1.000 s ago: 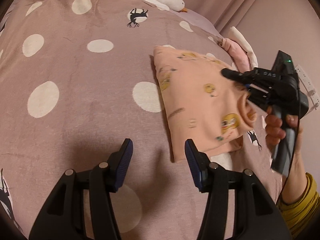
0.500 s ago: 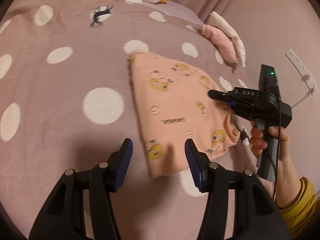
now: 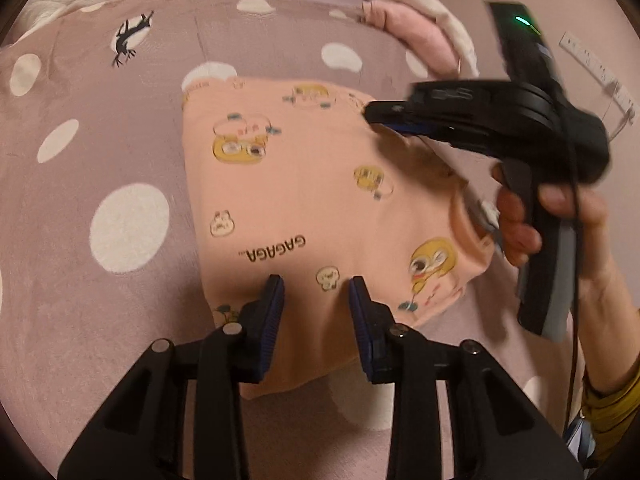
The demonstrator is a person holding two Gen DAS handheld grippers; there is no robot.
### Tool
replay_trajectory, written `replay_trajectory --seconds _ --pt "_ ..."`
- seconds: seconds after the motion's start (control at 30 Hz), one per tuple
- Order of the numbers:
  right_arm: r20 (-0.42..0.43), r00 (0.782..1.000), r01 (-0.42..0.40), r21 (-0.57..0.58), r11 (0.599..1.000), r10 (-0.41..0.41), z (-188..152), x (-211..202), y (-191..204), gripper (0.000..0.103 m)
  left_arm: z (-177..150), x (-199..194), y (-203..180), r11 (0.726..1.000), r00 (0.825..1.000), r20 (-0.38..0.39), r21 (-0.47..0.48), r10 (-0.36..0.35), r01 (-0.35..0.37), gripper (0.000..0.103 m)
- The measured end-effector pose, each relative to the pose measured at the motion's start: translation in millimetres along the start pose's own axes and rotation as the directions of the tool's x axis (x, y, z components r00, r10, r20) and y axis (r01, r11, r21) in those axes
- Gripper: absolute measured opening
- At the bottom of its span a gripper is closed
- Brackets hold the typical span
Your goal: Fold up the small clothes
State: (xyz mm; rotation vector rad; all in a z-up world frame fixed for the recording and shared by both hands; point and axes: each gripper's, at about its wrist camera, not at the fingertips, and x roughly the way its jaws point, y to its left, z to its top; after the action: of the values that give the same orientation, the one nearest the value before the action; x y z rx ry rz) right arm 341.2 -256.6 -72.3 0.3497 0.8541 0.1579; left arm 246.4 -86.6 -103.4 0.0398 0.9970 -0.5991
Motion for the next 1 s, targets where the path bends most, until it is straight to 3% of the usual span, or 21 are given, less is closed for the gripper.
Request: replay_trajectory --seconds 0.1,0.27,0.5,0.67,0.8,0.9,1.0 --pt "-0.036 0.999 0.032 0.047 0.998 -0.030 1.2 18.0 -6.3 0.025 -1.8 4.0 -3.0 0.999 1.000 -0.004 0.031 0.021 -0.021 0.032" --pt "-0.022 1.000 0.022 0.093 0.995 -0.020 2.2 10.4 -13.1 0.025 -1.2 5.6 -0.7 1.000 1.000 -0.008 0.019 0.013 -0.012 0.032" --pt "0.089 0.994 -0.051 -0.117 0.992 0.061 -29.3 -49.0 11.3 0.025 -1.9 5.8 -2.2 1.000 1.000 -0.013 0.023 0.013 -0.012 0.032" --pt "0.058 0.996 -0.053 -0.198 0.979 0.066 -55.9 -60.4 17.5 0.025 0.2 6.7 -2.6 1.000 1.000 -0.016 0.011 0.016 -0.016 0.032" --pt "0.012 1.000 0.002 -0.251 0.968 0.001 -77.2 -53.9 17.3 0.025 2.0 6.8 -2.2 1.000 1.000 -0.021 0.006 0.016 -0.016 0.032" --pt "-0.030 0.999 0.035 -0.259 0.965 -0.045 -91.9 -48.5 11.6 0.025 3.0 3.8 -2.6 1.000 1.000 -0.016 -0.002 0.016 -0.016 0.032" --pt "-0.051 0.998 0.016 -0.230 0.973 -0.029 -100.9 -49.8 3.1 0.025 5.4 -6.6 -6.0 1.000 1.000 0.020 0.005 0.006 -0.006 0.032"
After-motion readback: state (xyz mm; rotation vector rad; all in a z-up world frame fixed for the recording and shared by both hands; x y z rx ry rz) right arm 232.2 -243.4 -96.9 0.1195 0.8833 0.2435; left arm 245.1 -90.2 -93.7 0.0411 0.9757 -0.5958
